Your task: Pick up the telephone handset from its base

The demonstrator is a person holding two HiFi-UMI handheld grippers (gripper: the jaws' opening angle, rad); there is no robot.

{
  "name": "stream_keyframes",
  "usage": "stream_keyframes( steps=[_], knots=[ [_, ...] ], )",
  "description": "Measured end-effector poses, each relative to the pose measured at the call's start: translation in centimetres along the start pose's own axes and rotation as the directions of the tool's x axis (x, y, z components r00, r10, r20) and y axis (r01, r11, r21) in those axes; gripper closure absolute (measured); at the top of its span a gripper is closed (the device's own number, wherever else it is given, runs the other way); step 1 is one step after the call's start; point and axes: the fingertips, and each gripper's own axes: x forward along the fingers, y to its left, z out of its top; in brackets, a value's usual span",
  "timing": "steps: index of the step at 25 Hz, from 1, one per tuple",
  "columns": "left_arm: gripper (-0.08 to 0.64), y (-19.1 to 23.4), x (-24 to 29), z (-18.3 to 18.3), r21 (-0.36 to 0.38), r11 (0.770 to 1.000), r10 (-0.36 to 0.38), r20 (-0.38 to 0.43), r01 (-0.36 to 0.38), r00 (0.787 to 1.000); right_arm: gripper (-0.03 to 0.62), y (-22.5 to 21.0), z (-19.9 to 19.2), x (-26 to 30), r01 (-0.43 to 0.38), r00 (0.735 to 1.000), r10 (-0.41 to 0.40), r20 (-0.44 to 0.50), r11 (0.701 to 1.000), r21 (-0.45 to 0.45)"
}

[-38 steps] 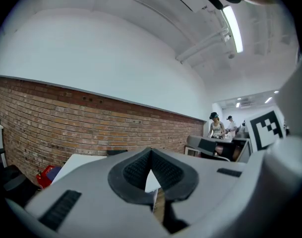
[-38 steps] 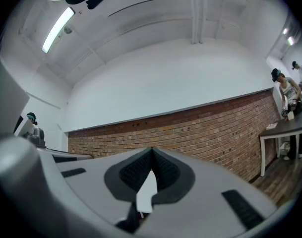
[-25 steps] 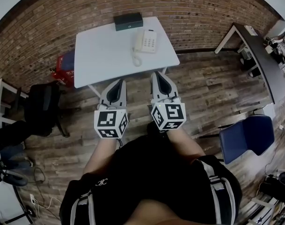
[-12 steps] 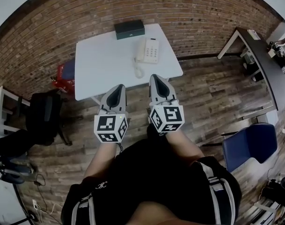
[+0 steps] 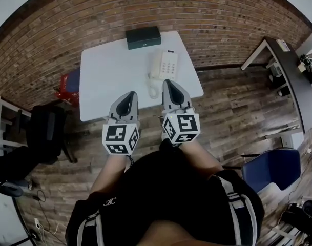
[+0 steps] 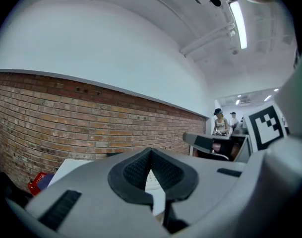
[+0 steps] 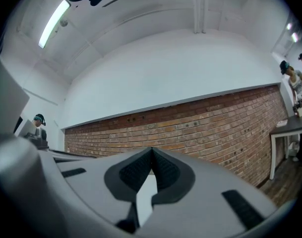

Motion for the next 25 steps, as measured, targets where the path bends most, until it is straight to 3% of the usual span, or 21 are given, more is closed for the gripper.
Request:
stream_keyframes(
  steps=[4,17,25],
  knots=[
    [0.563,1.1,3.1,0.4,-0.014,1.000,0.003,-0.011,-0.003,1.000,0.595,-1.1,0.4,3.0,-0.008,1.000,0.008,0.004,0.999,-0.046],
    [0.563,2.0,13.0,0.6,-0.037,0.999,0.030,-0.055,-0.032,0.998,0.595,-7.2,-1.9,10.5,-0.056,0.996,0.056,-0.075,0.998,0.006],
    [0.562,2.9,18.3,1.4,-0.047,0.994,0.092,-0.061,-0.095,0.994,0.595,-10.6,-2.9,15.5,-0.115,0.986,0.118,-0.115,0.993,0.033]
  ],
)
